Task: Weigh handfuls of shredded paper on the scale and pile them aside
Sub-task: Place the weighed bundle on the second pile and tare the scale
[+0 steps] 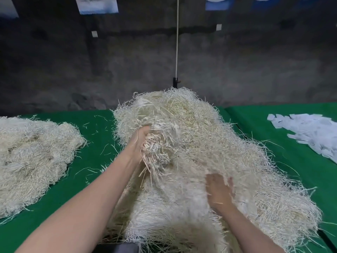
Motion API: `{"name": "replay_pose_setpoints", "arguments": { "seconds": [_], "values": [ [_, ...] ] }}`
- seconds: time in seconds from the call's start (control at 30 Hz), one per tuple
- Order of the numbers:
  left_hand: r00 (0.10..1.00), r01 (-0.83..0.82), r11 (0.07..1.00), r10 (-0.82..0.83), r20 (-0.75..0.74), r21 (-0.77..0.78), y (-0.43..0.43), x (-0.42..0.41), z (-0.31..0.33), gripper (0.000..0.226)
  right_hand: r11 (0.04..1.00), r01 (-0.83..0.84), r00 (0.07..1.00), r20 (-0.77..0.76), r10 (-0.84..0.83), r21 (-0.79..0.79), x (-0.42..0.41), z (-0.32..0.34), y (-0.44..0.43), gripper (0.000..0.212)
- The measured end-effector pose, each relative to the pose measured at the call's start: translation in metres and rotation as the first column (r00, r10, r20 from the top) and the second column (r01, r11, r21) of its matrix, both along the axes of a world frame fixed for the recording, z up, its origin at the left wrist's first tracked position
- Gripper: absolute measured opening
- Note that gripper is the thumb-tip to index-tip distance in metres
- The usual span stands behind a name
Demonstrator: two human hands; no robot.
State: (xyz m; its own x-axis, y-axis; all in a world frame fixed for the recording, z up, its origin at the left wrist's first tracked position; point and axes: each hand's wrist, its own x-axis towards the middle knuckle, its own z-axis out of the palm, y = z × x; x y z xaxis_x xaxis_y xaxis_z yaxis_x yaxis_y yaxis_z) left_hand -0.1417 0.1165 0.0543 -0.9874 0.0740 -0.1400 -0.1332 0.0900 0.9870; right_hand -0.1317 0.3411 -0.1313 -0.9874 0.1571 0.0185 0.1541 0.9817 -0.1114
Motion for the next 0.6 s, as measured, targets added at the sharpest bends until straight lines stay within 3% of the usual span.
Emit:
{"name": "replay_pose_setpoints", "arguments": {
  "seconds": [0.03, 0.1, 0.2, 0.3, 0.37, 0.4, 0.47, 0.5, 0.53, 0.57, 0.6],
  "values": [
    [0.998, 0.040, 0.999, -0.041, -0.048, -0.027, -0.004, 0.002, 0.001, 0.065, 1.000, 0.000, 1.000, 0.024, -0.001, 0.010, 0.000, 0.003, 0.008, 0.053],
    [0.998, 0.047, 0.998, -0.049, -0.037, -0.031, -0.005, -0.001, -0.001, 0.054, 0.989, -0.042, 0.998, 0.039, 0.048, -0.140, -0.002, 0.023, 0.003, 0.057],
    [0.998, 0.057, 0.998, -0.056, 0.028, -0.039, 0.005, 0.003, 0.000, 0.055, 0.909, -0.142, 0.989, -0.031, 0.142, -0.392, -0.010, 0.073, -0.014, 0.084],
    [0.994, -0.066, 0.998, 0.067, -0.084, 0.015, 0.010, 0.005, 0.010, 0.022, 0.765, -0.328, 0.945, -0.187, 0.270, -0.554, -0.009, 0.124, -0.032, 0.113],
    [0.988, -0.098, 0.983, 0.116, -0.106, 0.158, 0.010, 0.003, 0.019, 0.028, 0.591, -0.342, 0.932, -0.184, 0.312, -0.731, -0.001, 0.139, -0.054, 0.124],
    [0.989, -0.091, 0.964, 0.118, -0.094, 0.251, 0.010, 0.000, 0.023, 0.021, 0.521, -0.285, 0.937, -0.119, 0.328, -0.805, 0.004, 0.135, -0.067, 0.115],
    [0.994, -0.038, 0.965, 0.064, -0.092, 0.258, 0.008, -0.004, 0.028, 0.021, 0.511, -0.171, 0.932, 0.029, 0.361, -0.842, 0.018, 0.119, -0.088, 0.050],
    [0.994, 0.027, 0.997, -0.019, -0.112, 0.075, 0.005, -0.005, 0.029, 0.022, 0.523, -0.101, 0.940, 0.092, 0.330, -0.846, 0.023, 0.111, -0.093, 0.022],
    [0.975, 0.167, 0.952, -0.199, -0.102, -0.256, 0.000, -0.006, 0.027, 0.013, 0.541, -0.031, 0.959, 0.128, 0.254, -0.840, 0.022, 0.102, -0.092, 0.010],
    [0.931, 0.311, 0.782, -0.364, 0.009, -0.541, 0.000, -0.004, 0.024, 0.003, 0.523, 0.022, 0.973, 0.138, 0.184, -0.852, 0.020, 0.102, -0.088, 0.005],
    [0.886, 0.401, 0.559, -0.438, 0.152, -0.726, -0.001, -0.002, 0.014, 0.004, 0.402, 0.060, 0.989, 0.108, 0.097, -0.914, 0.017, 0.107, -0.083, 0.015]
  ]
}}
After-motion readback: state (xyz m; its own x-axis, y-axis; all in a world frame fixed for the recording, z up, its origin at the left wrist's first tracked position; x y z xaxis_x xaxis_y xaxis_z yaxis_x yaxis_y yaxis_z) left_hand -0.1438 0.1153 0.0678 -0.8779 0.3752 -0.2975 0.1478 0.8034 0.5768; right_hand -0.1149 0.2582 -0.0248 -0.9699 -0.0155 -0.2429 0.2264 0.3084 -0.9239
